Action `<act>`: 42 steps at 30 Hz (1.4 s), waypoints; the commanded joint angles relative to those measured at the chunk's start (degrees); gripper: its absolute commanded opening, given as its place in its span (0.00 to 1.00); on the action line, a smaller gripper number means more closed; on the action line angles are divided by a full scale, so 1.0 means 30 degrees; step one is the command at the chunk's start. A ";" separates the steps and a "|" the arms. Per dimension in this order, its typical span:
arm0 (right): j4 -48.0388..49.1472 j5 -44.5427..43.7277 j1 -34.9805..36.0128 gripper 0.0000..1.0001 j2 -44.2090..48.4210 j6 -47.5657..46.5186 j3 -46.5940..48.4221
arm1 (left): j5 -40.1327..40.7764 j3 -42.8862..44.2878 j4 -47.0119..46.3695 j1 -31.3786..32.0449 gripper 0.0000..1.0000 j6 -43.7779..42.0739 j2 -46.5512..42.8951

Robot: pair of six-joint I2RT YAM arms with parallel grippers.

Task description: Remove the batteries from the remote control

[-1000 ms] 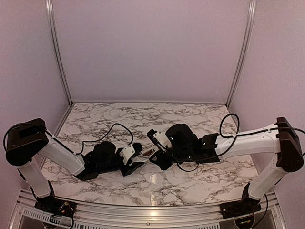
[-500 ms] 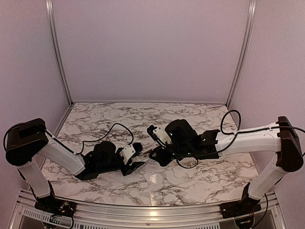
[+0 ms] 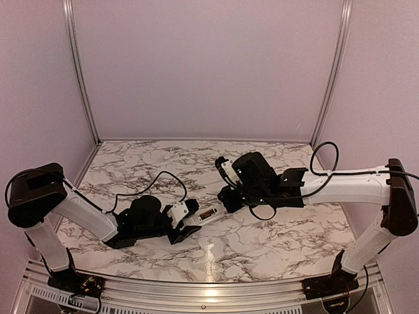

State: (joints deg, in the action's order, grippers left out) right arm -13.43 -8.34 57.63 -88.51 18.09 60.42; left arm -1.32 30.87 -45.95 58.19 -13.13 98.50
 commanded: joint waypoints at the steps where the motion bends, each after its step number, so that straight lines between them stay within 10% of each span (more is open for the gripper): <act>1: -0.0595 -0.1200 -0.0166 0.00 0.0420 -0.0127 0.0574 | -0.0411 0.0465 0.0141 0.0055 0.00 -0.0187 0.0433; 25: -0.5337 0.3889 0.0098 0.00 0.0870 -0.3277 0.2795 | 0.7956 -0.0335 -0.3329 0.1885 0.00 -0.4099 0.1929; 42: -0.7930 0.3637 0.0039 0.00 -0.0195 -0.5310 0.5100 | 0.4337 -0.1719 -0.7581 0.2164 0.00 -0.7083 0.3618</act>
State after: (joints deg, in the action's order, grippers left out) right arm -33.89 1.85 57.63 -89.60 3.05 73.25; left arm 14.17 24.03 -65.93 64.31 -33.15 108.31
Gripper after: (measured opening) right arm 0.110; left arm 0.514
